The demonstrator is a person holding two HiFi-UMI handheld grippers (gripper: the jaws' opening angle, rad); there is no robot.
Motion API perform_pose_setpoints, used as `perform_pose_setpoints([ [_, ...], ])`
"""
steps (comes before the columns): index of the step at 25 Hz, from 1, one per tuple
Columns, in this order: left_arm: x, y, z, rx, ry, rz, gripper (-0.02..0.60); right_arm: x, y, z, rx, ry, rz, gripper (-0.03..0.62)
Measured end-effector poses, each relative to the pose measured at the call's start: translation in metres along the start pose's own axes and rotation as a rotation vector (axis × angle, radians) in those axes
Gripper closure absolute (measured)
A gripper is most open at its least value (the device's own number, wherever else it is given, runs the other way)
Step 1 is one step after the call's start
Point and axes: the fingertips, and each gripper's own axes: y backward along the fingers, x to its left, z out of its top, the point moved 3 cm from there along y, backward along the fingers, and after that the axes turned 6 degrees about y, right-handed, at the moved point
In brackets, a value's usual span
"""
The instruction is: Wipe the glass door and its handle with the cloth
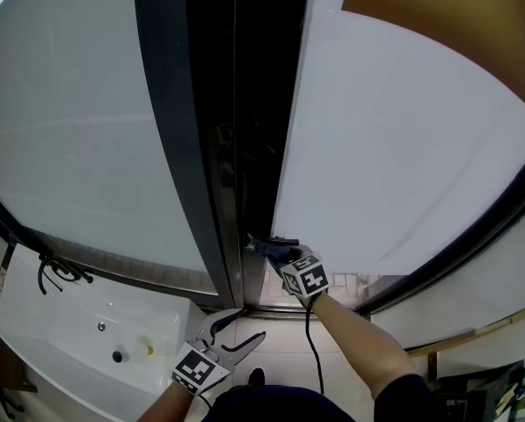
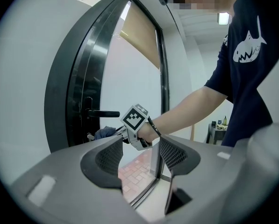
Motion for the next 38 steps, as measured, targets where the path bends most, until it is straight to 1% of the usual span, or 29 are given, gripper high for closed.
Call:
perform_pose_setpoints([
  [3,0.0,0.001,0.0,-0.001,0.002,0.001,0.334,-0.002,0.003,-0.01,-0.007,-0.055,0.0,0.436],
  [6,0.0,0.002,0.001,-0.001,0.004,0.001,0.334,0.01,0.012,0.005,-0.117,-0.122,0.038,0.436],
  [8,0.002,0.002,-0.001,0.006,0.001,0.004,0.334,0.024,0.012,0.025,-0.179,-0.105,0.079,0.436],
  [11,0.002,0.0,0.001,0.002,-0.001,0.004,0.334,0.041,0.004,0.049,-0.206,-0.064,0.122,0.436],
  [14,0.001,-0.001,0.005,-0.01,0.003,0.001,0.334,0.045,-0.004,0.056,-0.174,-0.031,0.119,0.436],
  [18,0.001,-0.001,-0.001,0.008,-0.006,0.0,0.334,0.041,-0.005,0.043,-0.093,0.045,0.106,0.436],
  [26,0.0,-0.002,0.008,-0.016,0.0,-0.002,0.334,0.025,-0.004,0.005,-0.013,0.002,0.055,0.436],
  [30,0.001,-0.001,0.0,0.001,-0.002,-0.002,0.334,0.018,-0.003,-0.024,0.041,-0.04,0.037,0.436],
  [32,0.002,0.0,-0.003,0.008,0.002,-0.001,0.334,0.022,-0.006,-0.034,0.065,-0.058,0.053,0.436],
  [34,0.002,0.0,-0.004,0.01,0.003,0.0,0.334,0.031,-0.012,-0.034,0.063,-0.065,0.084,0.436],
  [38,0.003,-0.001,-0.005,0.021,0.002,-0.002,0.334,0.05,-0.029,-0.015,0.019,-0.085,0.143,0.436],
])
